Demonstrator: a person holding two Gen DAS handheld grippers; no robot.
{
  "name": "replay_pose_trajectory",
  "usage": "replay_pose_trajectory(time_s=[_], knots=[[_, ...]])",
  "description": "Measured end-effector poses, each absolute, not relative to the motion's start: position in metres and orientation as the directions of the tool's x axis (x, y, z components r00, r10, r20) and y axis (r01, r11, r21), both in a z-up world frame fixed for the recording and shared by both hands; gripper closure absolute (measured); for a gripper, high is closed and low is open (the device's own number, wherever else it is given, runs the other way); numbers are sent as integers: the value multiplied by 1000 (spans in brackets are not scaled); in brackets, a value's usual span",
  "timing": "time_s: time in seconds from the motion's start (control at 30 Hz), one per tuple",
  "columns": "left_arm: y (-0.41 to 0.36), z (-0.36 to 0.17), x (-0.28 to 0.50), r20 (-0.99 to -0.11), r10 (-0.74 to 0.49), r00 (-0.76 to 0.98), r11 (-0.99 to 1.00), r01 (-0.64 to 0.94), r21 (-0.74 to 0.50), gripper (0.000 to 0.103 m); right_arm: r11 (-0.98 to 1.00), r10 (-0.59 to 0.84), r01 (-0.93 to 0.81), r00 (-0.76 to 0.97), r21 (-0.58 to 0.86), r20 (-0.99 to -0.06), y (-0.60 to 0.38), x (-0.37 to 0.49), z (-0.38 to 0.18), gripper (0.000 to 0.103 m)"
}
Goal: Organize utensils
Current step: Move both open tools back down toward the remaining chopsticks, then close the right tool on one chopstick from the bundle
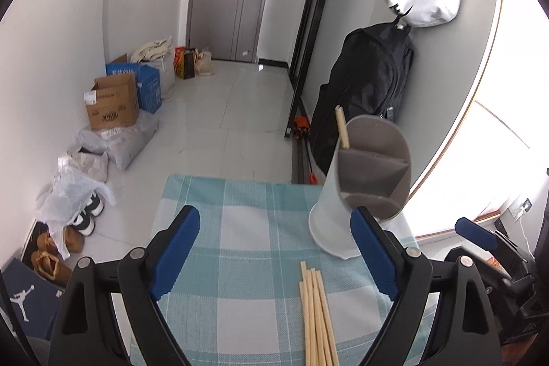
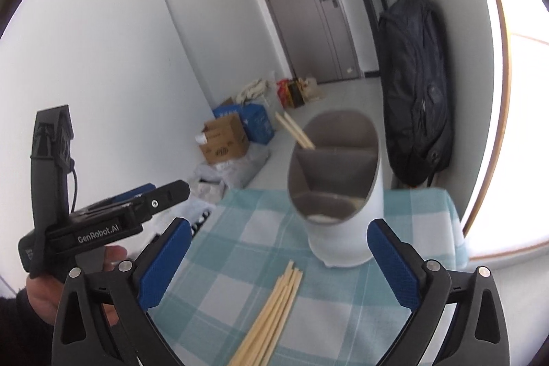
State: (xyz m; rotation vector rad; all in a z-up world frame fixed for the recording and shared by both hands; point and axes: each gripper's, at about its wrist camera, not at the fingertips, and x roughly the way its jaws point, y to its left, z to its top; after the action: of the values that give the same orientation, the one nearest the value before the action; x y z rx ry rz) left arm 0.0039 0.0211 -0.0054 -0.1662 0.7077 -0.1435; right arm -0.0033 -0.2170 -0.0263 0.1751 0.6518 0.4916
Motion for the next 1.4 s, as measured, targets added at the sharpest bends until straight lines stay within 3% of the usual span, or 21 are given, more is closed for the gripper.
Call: replay_pose_trajectory(time_s=[0.2,0.43,0.5,0.6,0.7,0.97,1.07,1.17,1.27,1.4], knots=[[38,-26,8,-669,-162,726,979,33,-201,16,894,437,-379,613,239,-658,-193,10,-61,0],[59,-40,17,-726,-152,670,975,-19,-221,16,895,431,-320,432,312,-792,-179,37,-108,3],[63,-45,20,-739,-152,656,973,-31,-227,16,889,443,-305,375,342,-814,-176,44,-119,27],[67,-51,22,-762,-150,629,971,-51,-233,16,899,411,-295,314,323,-856,-164,51,-133,48],[69,-54,25,-777,-159,609,968,-60,-245,16,902,388,-314,288,297,-876,-153,54,-139,58],[68,-54,24,-787,-168,593,970,-41,-238,16,926,265,-332,241,177,-933,-134,56,-153,64],[68,-55,24,-791,-166,589,972,-38,-232,16,922,263,-347,239,171,-935,-132,54,-150,80],[70,-56,25,-796,-169,581,970,-44,-239,16,924,271,-336,239,183,-932,-134,53,-149,85],[71,-55,25,-796,-169,581,969,-49,-241,16,926,293,-310,231,216,-928,-141,54,-149,98],[71,-57,26,-800,-168,575,968,-55,-244,16,929,312,-279,234,244,-921,-153,54,-149,99]])
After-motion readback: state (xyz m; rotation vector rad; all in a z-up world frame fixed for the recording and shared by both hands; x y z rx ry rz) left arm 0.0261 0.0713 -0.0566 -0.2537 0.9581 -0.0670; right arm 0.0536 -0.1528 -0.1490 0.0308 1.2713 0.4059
